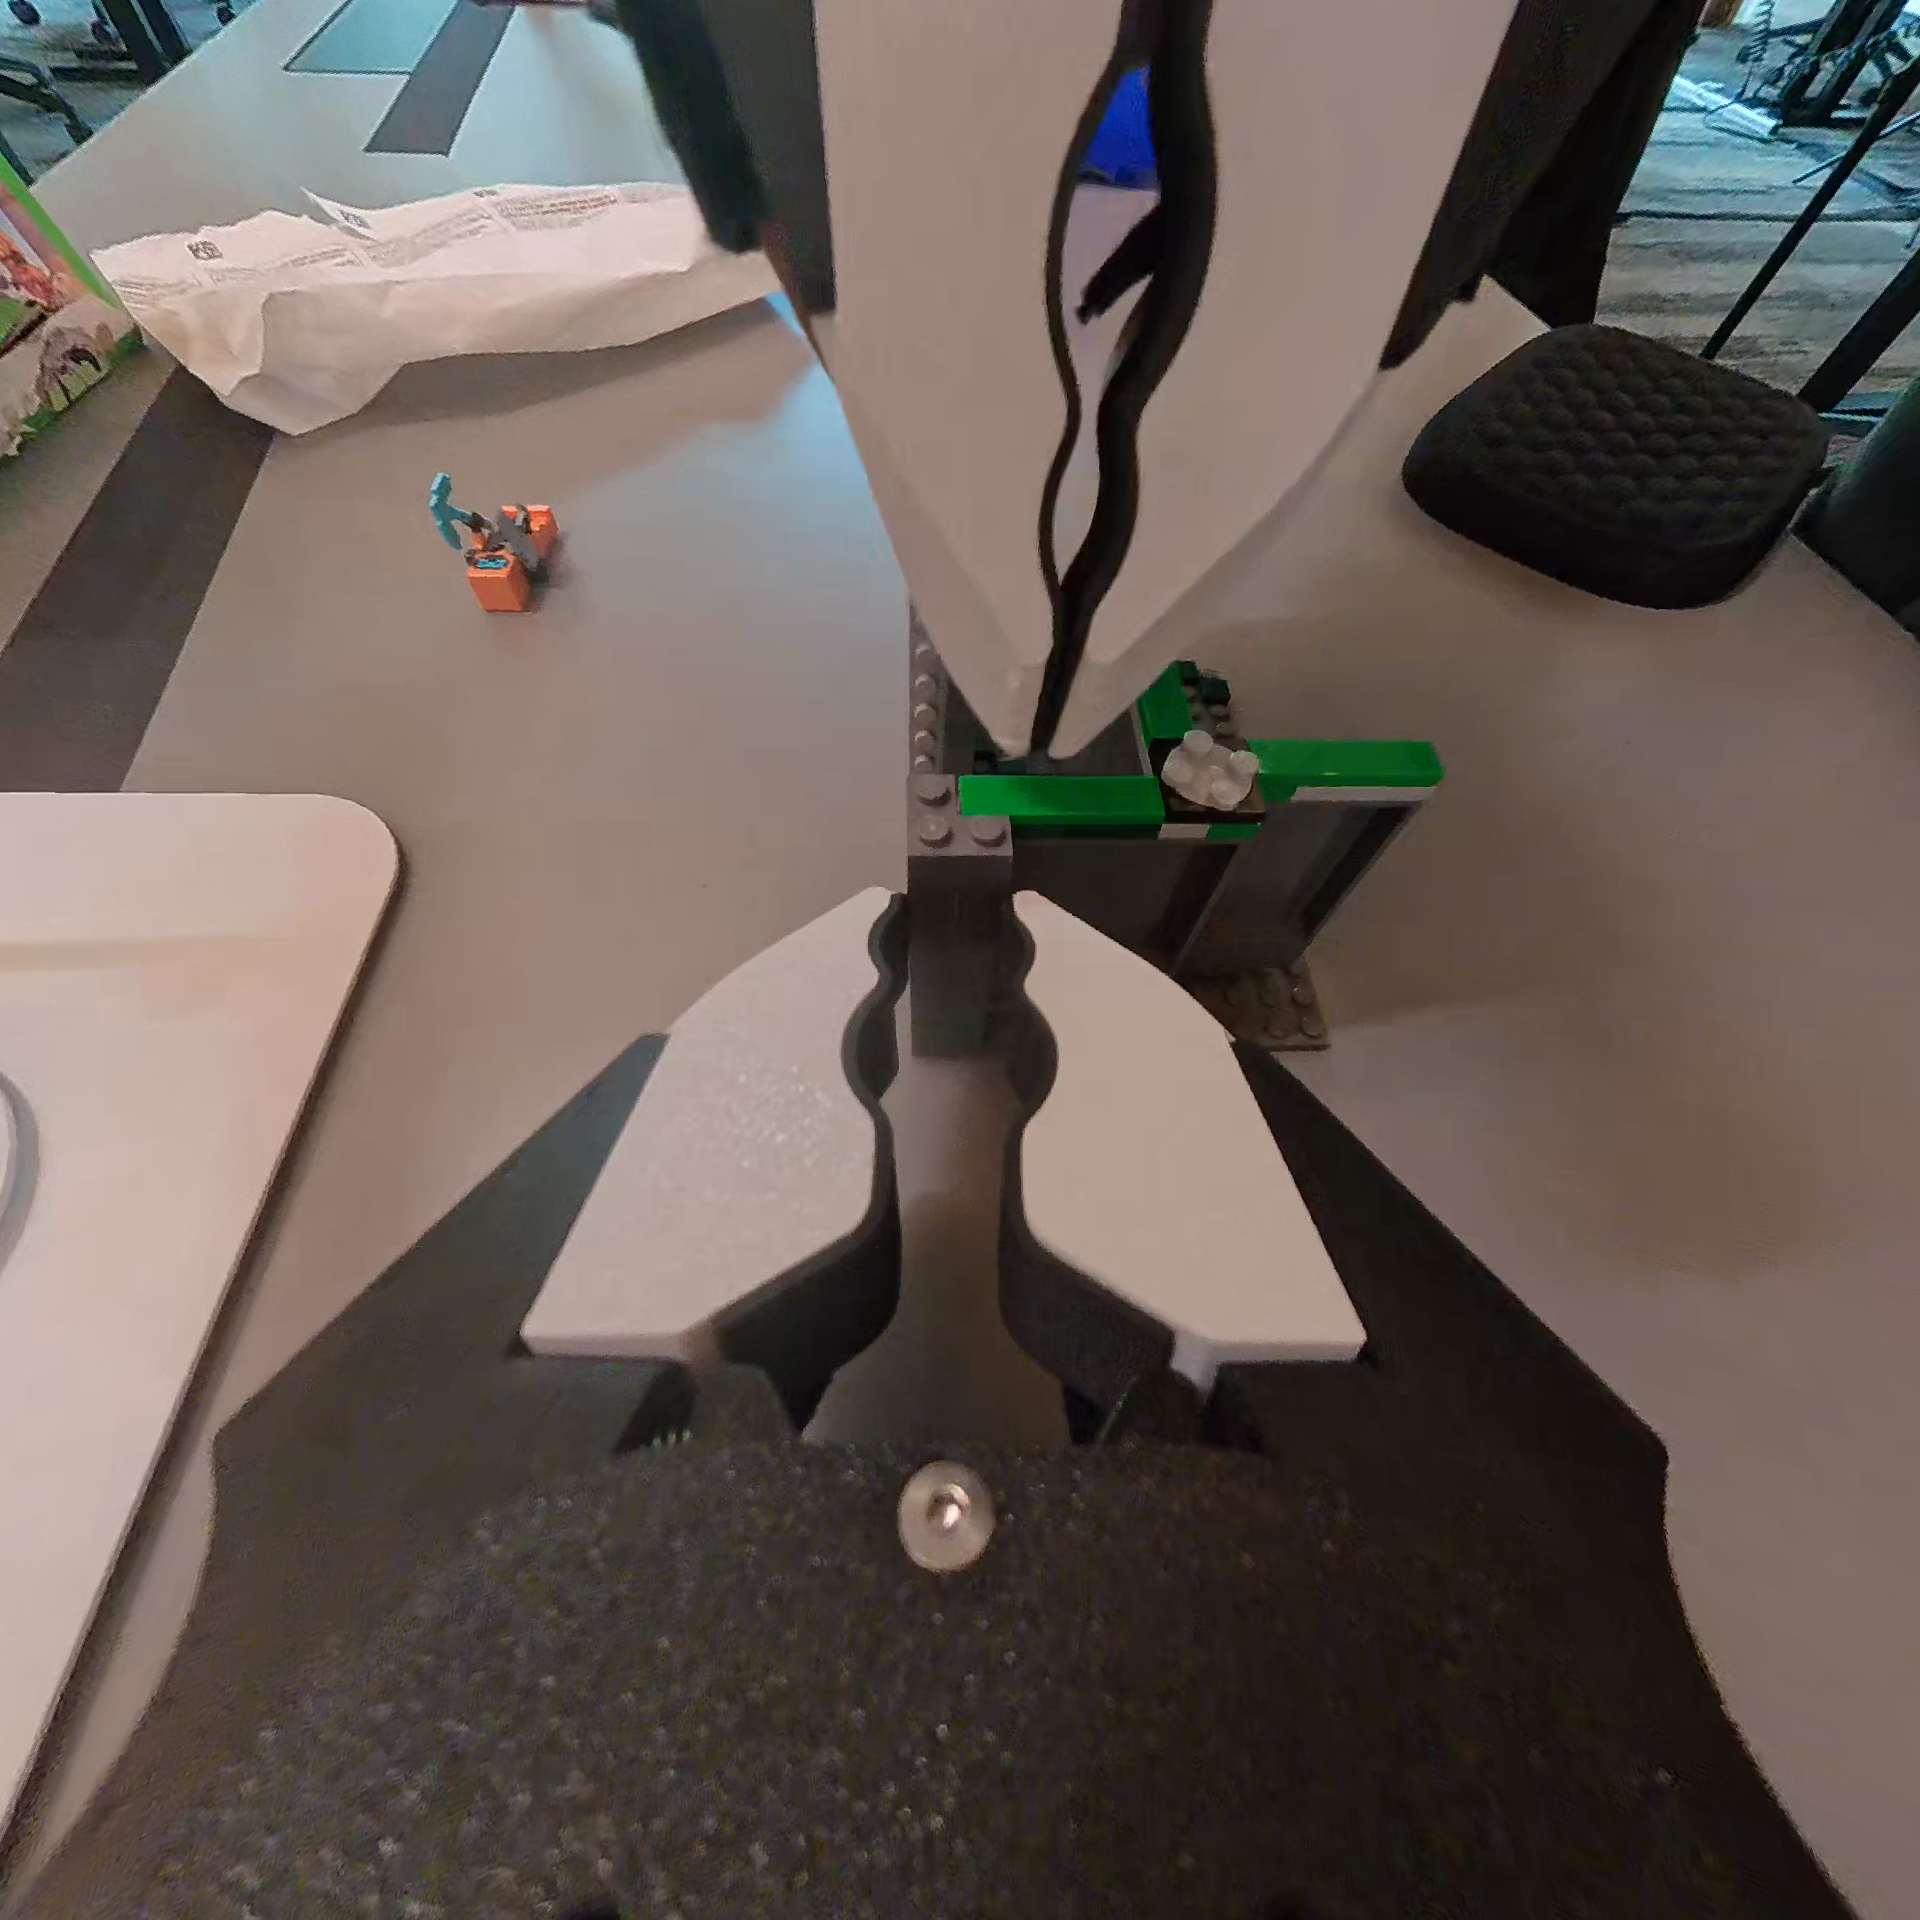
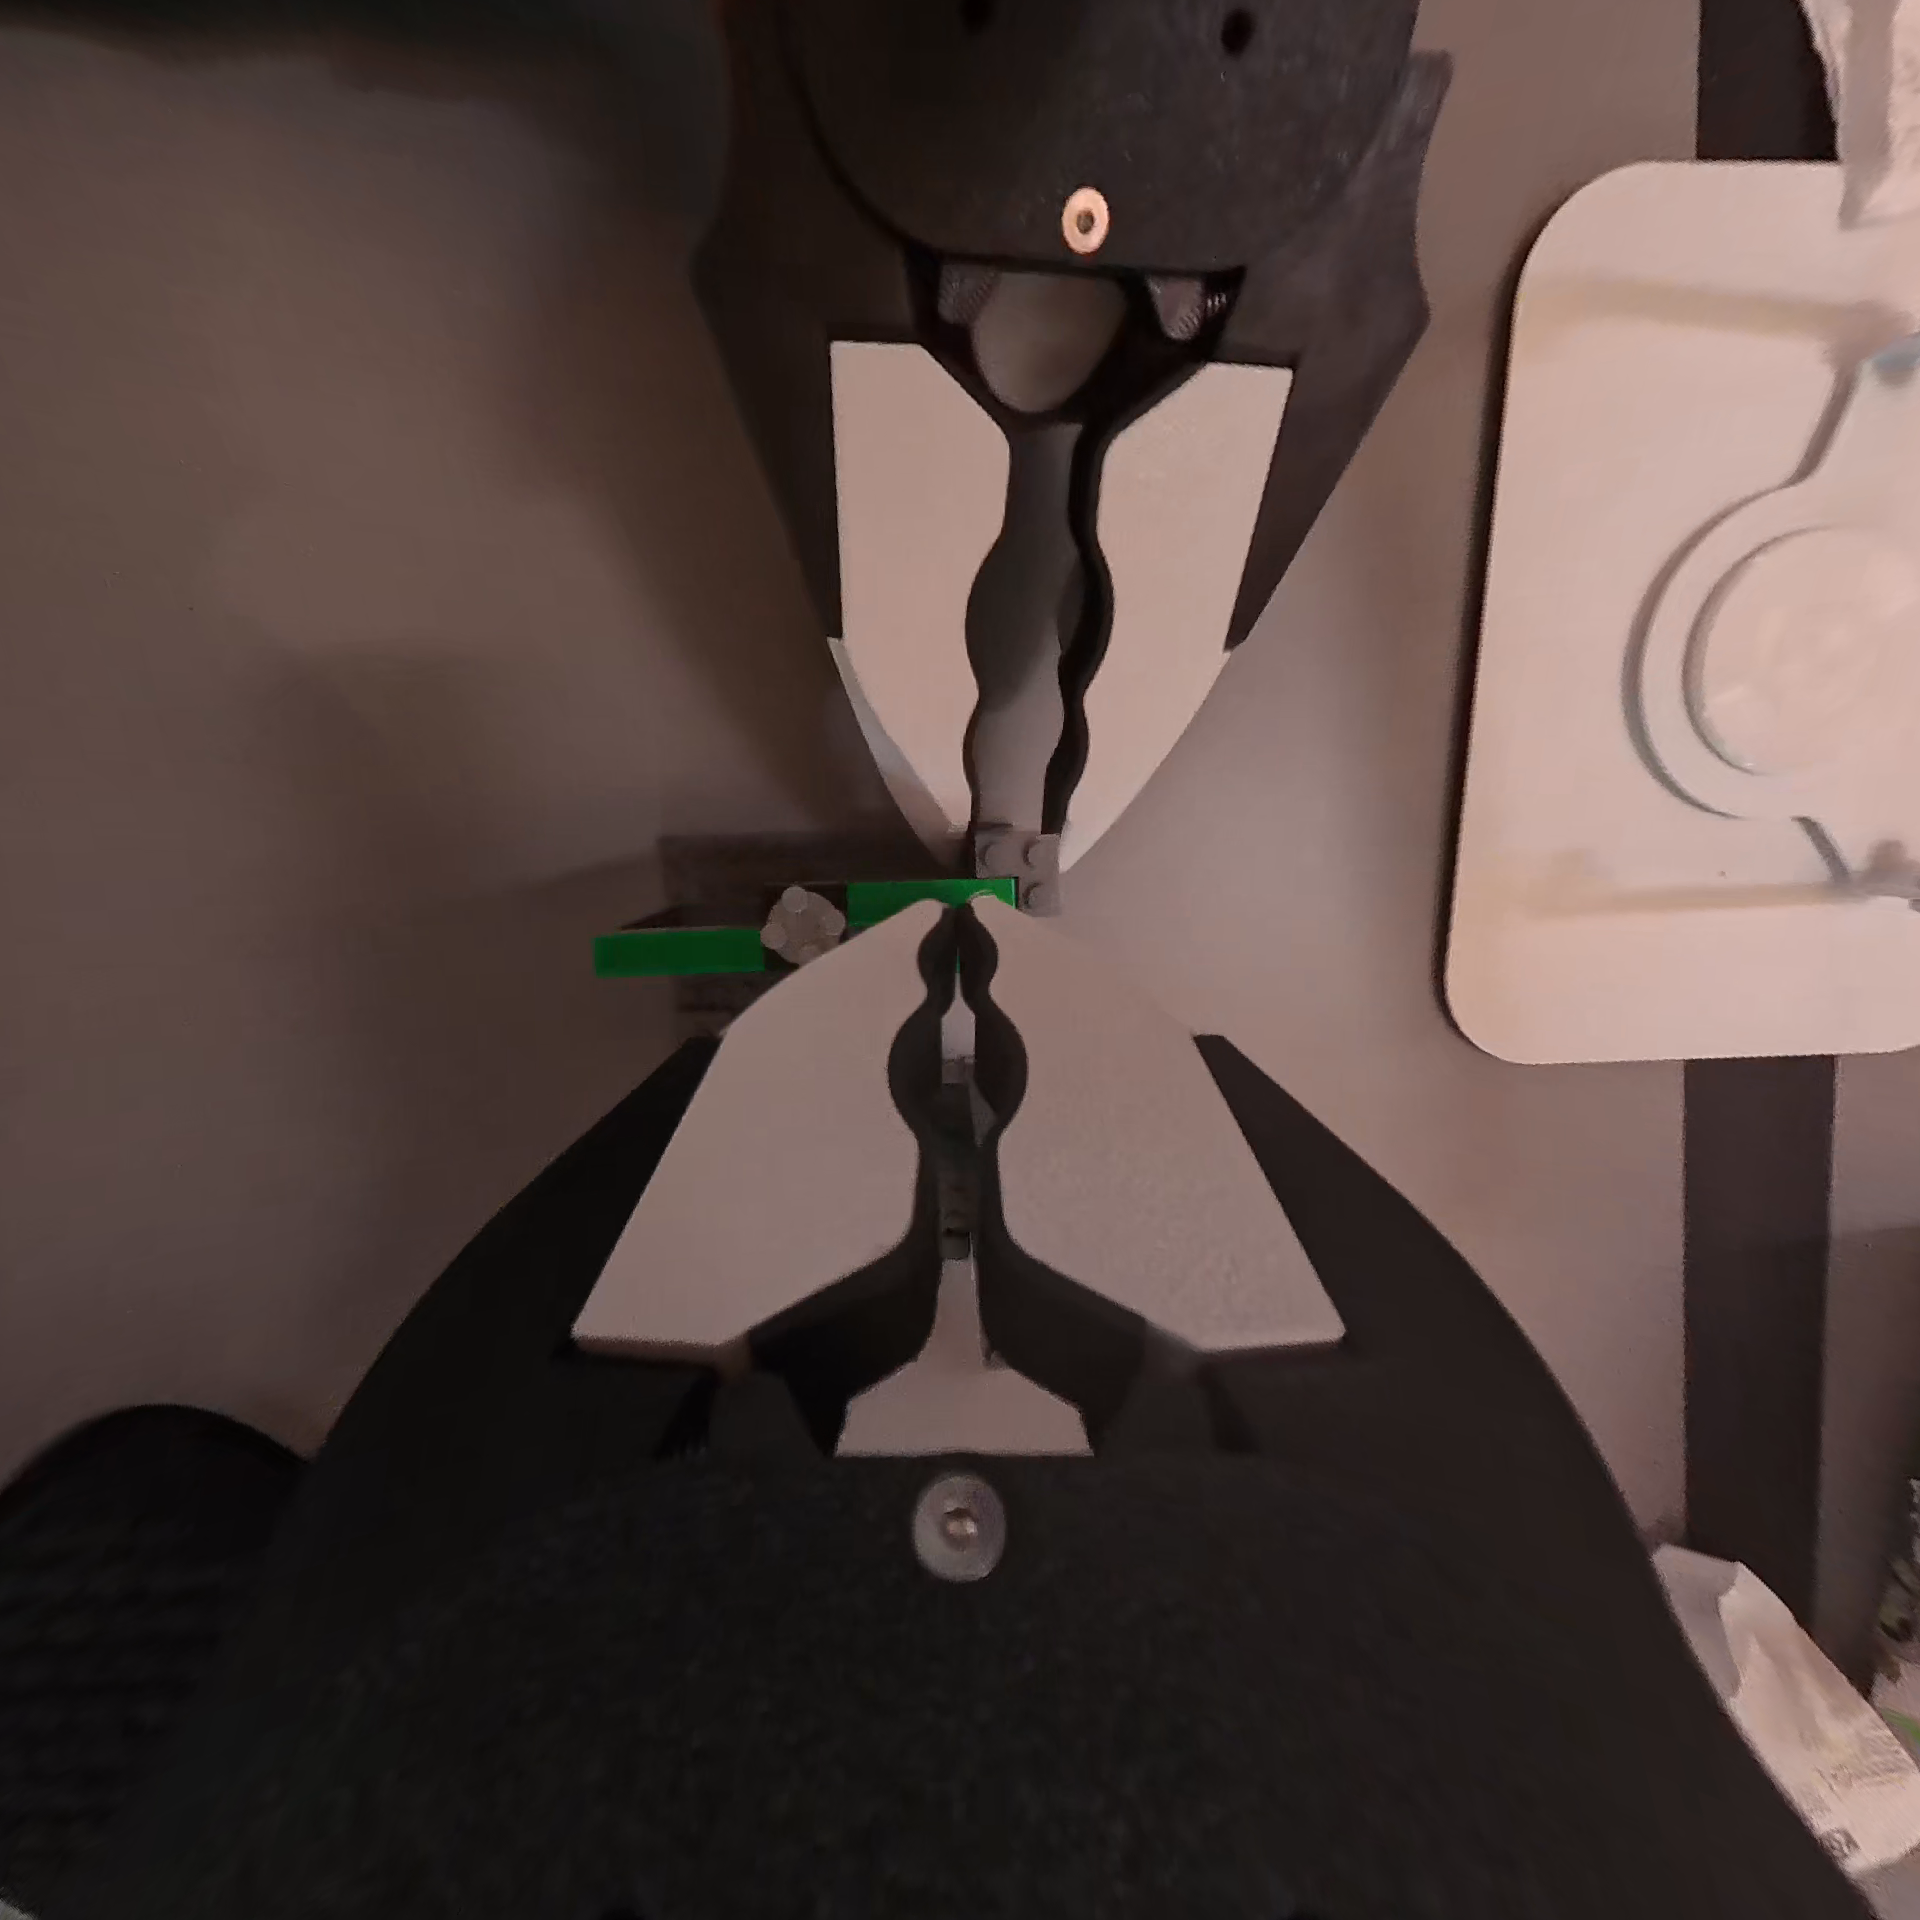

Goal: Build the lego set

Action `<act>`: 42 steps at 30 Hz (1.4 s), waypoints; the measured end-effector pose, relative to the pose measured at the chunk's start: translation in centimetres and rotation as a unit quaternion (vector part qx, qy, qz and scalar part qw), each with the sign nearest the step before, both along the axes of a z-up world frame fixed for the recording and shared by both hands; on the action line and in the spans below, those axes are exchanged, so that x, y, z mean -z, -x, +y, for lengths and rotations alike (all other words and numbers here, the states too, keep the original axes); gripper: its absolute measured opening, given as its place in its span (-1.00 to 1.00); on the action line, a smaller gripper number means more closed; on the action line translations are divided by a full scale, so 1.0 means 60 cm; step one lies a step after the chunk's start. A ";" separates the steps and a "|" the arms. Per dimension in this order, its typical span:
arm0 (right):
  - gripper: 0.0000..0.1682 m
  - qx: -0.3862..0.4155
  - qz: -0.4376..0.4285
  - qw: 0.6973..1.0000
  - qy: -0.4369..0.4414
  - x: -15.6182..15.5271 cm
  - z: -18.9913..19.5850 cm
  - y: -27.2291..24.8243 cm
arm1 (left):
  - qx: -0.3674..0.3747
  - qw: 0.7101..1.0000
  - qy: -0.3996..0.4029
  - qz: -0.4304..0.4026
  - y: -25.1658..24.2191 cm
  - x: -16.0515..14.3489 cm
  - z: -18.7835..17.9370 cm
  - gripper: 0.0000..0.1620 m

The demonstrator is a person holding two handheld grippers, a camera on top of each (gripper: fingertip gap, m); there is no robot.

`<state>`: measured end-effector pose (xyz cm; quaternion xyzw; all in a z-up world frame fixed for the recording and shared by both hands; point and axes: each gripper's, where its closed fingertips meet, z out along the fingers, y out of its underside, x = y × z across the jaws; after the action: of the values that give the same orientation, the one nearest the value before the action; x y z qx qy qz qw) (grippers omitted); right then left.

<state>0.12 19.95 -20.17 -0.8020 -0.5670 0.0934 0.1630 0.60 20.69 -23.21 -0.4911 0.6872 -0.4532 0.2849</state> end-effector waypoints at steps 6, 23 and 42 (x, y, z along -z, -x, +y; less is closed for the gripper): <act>-1.00 -0.002 -0.017 1.000 0.005 0.011 0.005 -0.002 | 0.001 1.000 -0.002 -0.001 -0.001 0.000 0.000 -0.80; -1.00 -0.047 -0.089 0.995 0.026 0.015 0.004 -0.003 | 0.001 1.000 0.004 0.002 -0.001 0.001 0.002 -0.80; -1.00 -0.021 -0.031 0.999 0.032 0.000 -0.012 0.006 | 0.003 1.000 0.006 0.002 -0.002 0.001 0.001 -0.80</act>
<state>-0.21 19.26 -20.15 -0.7971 -0.5854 0.0900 0.1177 0.70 20.78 -23.29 -0.4916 0.6867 -0.4572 0.2789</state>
